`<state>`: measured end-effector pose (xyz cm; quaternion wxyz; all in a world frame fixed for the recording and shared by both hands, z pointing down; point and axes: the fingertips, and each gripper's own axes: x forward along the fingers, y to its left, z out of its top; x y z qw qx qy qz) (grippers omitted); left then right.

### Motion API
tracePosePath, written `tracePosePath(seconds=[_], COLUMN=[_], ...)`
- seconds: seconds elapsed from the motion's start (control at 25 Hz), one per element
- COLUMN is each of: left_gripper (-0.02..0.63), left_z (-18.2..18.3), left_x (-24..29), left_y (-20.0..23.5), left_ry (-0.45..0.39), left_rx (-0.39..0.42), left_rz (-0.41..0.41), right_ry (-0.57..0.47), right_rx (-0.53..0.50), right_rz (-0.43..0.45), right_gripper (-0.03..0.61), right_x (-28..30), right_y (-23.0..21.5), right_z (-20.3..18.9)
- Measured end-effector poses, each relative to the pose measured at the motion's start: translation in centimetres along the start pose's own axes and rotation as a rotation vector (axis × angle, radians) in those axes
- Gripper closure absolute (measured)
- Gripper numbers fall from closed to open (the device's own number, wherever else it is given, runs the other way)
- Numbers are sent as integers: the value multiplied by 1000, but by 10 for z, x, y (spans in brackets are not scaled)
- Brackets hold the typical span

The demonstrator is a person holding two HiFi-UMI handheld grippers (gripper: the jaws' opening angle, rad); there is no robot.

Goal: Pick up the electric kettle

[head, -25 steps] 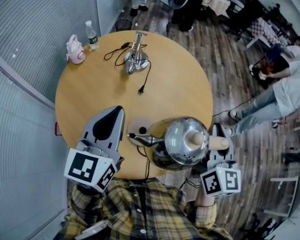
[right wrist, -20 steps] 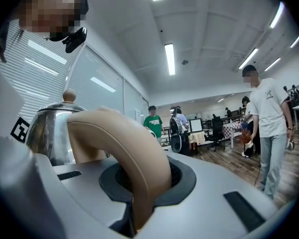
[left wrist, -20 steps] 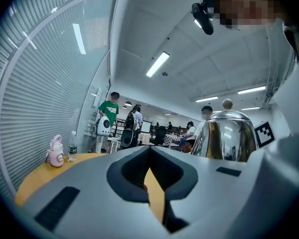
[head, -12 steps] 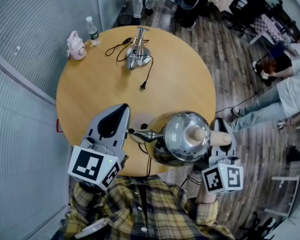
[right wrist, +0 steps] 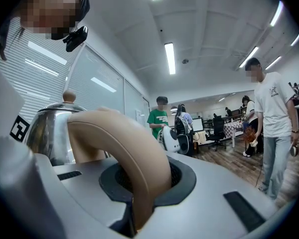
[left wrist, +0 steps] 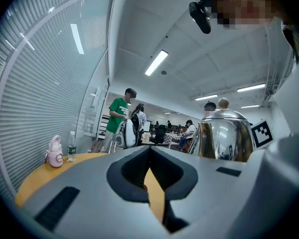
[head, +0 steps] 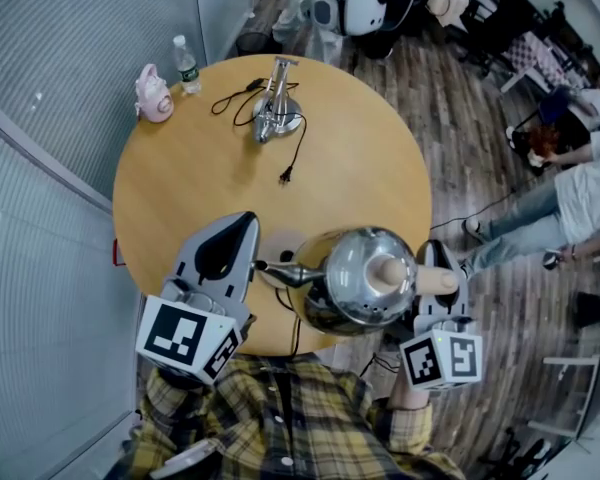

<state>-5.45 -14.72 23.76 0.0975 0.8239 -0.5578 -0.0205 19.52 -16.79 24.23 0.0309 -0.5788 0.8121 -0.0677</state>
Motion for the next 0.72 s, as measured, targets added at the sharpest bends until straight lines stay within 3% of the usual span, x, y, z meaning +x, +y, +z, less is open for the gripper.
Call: tracePosePath(seconds=[0.72], left_gripper=[612], left_z=[1], left_x=[-2], left_y=[-13], left_ry=[4], left_rx=[5], left_rz=[-16], right_ry=[1], right_rx=[5], right_rz=[-13], right_gripper=[525], right_x=[-11], right_y=[-6], right_z=[3])
